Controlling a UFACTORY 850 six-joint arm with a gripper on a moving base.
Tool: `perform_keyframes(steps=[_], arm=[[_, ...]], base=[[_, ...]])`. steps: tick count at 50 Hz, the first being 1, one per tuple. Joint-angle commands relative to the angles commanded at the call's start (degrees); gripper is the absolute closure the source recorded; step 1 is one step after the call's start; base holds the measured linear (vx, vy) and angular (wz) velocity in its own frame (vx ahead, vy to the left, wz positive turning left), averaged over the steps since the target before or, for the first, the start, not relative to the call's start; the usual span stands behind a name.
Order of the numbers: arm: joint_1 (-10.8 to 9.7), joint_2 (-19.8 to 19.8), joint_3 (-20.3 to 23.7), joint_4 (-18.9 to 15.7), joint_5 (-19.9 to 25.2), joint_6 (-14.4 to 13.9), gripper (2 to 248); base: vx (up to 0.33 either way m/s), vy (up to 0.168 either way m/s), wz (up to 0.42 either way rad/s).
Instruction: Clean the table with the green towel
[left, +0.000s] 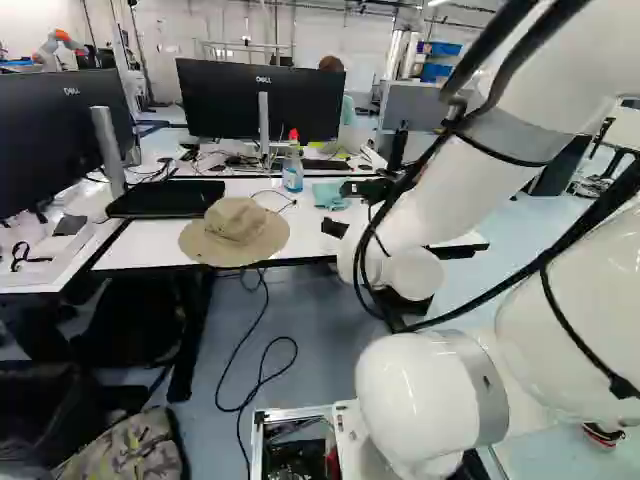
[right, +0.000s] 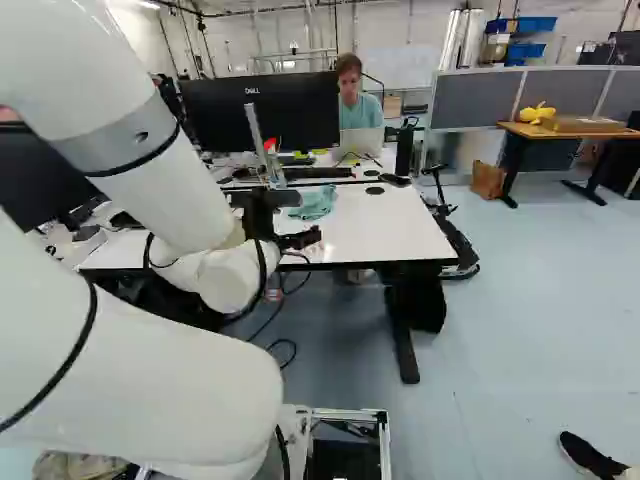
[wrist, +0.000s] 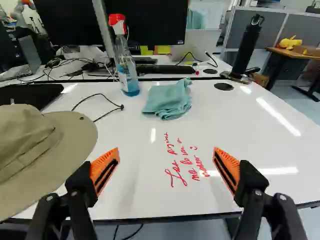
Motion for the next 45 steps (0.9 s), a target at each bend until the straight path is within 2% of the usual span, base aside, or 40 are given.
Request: perform_keyframes(steps=[1,30,45], arm=[[0.00,-0.83,-1.44,0.00,0.00,0.00,3],[0.78,-5.87,-10.07,0.00,0.00,0.00,3],[1.96,-10.91,-14.76,0.00,0.00,0.00,3]], base=[[0.000,0.000,0.000],[0.000,0.000,0.000],[0.000,0.000,0.000]])
